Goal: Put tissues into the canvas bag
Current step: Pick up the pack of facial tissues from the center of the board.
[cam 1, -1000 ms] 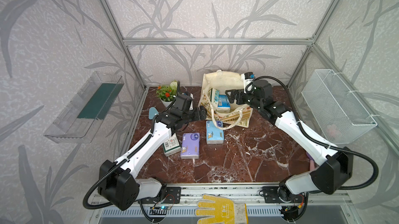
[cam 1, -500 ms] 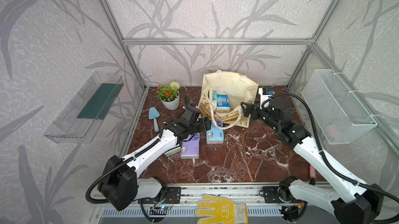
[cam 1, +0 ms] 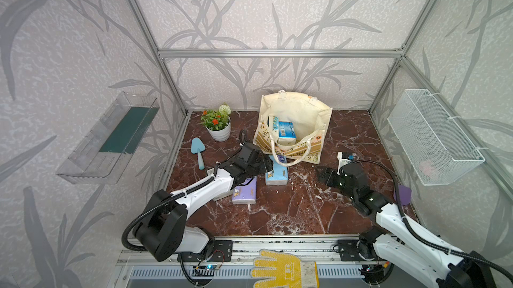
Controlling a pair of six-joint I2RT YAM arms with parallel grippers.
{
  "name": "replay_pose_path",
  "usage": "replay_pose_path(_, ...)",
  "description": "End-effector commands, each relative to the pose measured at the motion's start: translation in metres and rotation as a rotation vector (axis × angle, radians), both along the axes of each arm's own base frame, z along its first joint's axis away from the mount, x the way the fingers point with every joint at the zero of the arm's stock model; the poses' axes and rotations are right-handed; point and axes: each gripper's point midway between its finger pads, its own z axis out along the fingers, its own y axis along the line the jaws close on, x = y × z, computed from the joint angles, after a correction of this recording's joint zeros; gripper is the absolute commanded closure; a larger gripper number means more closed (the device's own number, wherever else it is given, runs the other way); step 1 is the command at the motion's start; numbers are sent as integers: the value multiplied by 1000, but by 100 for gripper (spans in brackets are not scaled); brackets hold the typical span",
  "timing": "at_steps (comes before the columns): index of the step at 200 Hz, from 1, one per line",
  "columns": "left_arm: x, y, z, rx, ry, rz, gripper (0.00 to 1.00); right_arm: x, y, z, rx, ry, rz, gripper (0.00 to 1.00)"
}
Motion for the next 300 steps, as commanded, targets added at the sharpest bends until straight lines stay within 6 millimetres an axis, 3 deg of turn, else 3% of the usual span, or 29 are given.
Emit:
replay_pose_path(1, 7, -8, -4, -24, 0, 5, 14, 8, 18, 7, 123, -26, 7, 13)
replay_pose_path(49, 18, -9, -13, 7, 4, 27, 15, 16, 57, -15, 168, 14, 82, 11)
replay_pose_path(96, 25, -18, -16, 15, 13, -5, 16, 24, 92, -19, 181, 7, 133, 12)
replay_pose_path(199, 28, -28, -30, -3, 41, -28, 22, 34, 120, -35, 228, 42, 153, 16)
replay_pose_path(300, 20, -62, -32, -67, 59, -108, 27, 36, 143, -50, 211, 89, 168, 21)
